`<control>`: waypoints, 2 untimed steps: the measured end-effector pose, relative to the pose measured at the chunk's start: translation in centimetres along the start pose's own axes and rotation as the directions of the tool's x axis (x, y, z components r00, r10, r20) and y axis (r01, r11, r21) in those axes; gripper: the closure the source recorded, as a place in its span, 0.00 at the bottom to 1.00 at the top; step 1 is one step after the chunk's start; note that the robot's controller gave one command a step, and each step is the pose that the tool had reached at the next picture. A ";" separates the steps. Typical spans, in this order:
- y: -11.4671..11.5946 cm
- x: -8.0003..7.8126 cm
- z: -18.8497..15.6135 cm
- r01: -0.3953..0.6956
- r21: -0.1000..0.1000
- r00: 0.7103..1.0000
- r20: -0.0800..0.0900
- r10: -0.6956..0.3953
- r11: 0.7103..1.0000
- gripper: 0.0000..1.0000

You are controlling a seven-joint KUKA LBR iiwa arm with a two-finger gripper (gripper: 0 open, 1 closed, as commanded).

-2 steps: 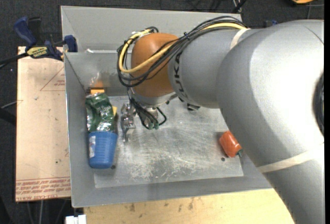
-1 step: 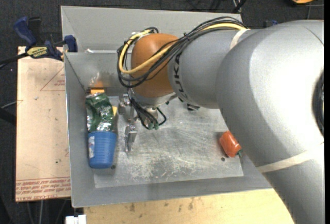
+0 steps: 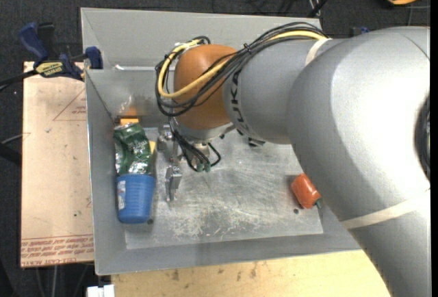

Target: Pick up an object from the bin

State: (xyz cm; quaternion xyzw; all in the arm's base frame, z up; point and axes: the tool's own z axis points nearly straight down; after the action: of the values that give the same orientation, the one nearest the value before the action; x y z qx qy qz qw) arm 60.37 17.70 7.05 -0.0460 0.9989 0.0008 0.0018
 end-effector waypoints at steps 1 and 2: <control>3.1 -0.4 0.0 -0.041 0.003 0.999 0.000 0.041 0.999 0.00; 6.1 -4.4 -1.2 -0.220 0.006 0.976 -0.001 0.220 0.976 1.00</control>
Offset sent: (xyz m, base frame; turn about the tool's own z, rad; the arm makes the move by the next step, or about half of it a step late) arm 0.0371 0.0674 0.0122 0.2233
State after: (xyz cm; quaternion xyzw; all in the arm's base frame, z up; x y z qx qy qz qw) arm 64.19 24.19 8.28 0.0648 0.9979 -0.0021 0.0010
